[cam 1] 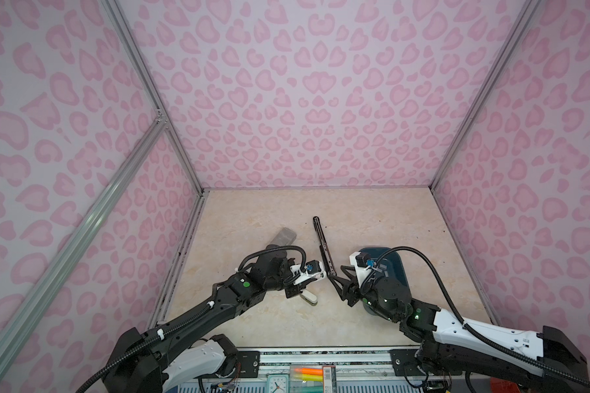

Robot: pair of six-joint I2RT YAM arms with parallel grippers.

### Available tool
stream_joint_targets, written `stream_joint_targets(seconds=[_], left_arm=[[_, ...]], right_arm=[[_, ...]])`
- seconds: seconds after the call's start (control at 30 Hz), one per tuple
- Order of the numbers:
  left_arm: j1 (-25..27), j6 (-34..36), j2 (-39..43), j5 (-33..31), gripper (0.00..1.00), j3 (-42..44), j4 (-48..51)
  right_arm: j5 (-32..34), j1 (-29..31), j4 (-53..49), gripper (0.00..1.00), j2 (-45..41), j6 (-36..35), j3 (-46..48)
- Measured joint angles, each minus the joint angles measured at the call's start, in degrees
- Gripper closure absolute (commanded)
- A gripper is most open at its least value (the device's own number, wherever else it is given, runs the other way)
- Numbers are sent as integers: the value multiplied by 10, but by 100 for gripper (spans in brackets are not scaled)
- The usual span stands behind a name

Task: Load the staples into the stapler
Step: 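Bring the right gripper toward the pink box while the left gripper holds it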

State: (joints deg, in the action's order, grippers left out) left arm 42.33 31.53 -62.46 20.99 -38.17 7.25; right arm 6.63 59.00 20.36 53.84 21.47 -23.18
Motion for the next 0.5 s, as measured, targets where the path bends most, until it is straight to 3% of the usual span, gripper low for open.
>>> stream_joint_targets(seconds=[0.5], left_arm=[[0,-3,-17,-20,97,1,5]], right_arm=[[35,1,-3,42,76,0,-37]])
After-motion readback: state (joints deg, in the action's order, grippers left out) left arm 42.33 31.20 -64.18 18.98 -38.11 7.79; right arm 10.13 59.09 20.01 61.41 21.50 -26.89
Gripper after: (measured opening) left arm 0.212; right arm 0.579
